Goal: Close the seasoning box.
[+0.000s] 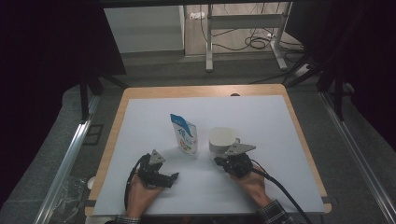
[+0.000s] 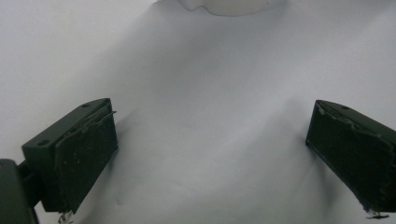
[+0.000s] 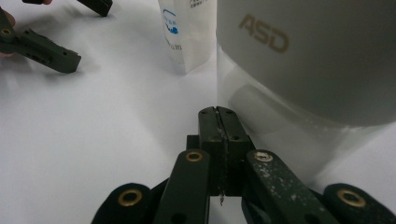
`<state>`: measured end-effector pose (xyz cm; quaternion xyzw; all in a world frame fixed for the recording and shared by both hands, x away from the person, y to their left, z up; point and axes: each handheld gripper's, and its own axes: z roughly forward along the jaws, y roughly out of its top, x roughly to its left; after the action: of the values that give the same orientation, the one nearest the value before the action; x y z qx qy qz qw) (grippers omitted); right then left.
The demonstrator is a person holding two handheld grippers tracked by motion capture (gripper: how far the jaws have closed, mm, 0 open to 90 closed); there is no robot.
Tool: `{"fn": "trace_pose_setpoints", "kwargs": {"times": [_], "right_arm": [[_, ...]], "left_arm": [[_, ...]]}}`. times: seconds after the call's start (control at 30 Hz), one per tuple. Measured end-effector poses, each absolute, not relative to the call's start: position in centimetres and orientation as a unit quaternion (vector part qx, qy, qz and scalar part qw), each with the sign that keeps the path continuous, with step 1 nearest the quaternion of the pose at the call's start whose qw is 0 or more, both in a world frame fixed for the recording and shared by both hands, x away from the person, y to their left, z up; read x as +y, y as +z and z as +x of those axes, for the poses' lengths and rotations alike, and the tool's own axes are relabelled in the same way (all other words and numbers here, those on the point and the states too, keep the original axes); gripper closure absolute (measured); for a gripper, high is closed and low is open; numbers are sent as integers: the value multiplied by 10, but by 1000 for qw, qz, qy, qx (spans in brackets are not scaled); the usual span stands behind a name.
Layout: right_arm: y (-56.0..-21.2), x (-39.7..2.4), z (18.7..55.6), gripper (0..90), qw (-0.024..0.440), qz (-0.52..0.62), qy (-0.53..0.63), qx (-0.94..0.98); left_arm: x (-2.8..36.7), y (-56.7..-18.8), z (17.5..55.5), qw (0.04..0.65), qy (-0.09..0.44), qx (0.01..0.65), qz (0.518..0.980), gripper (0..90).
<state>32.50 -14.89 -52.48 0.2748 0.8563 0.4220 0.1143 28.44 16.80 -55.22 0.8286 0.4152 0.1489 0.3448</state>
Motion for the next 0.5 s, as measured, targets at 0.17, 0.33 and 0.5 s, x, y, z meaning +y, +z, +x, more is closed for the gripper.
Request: {"fn": "trace_pose_setpoints", "kwargs": {"times": [0.17, 0.33, 0.5], "right_arm": [[-516, -154, 322, 891, 105, 274, 439, 849], [-509, -161, 316, 779, 115, 275, 438, 848], [-505, -173, 312, 629, 127, 288, 434, 844]], "left_arm": [[168, -552, 284, 345, 149, 415, 829, 20], [168, -552, 284, 344, 149, 415, 829, 20], [168, -552, 284, 344, 149, 415, 829, 20]]}}
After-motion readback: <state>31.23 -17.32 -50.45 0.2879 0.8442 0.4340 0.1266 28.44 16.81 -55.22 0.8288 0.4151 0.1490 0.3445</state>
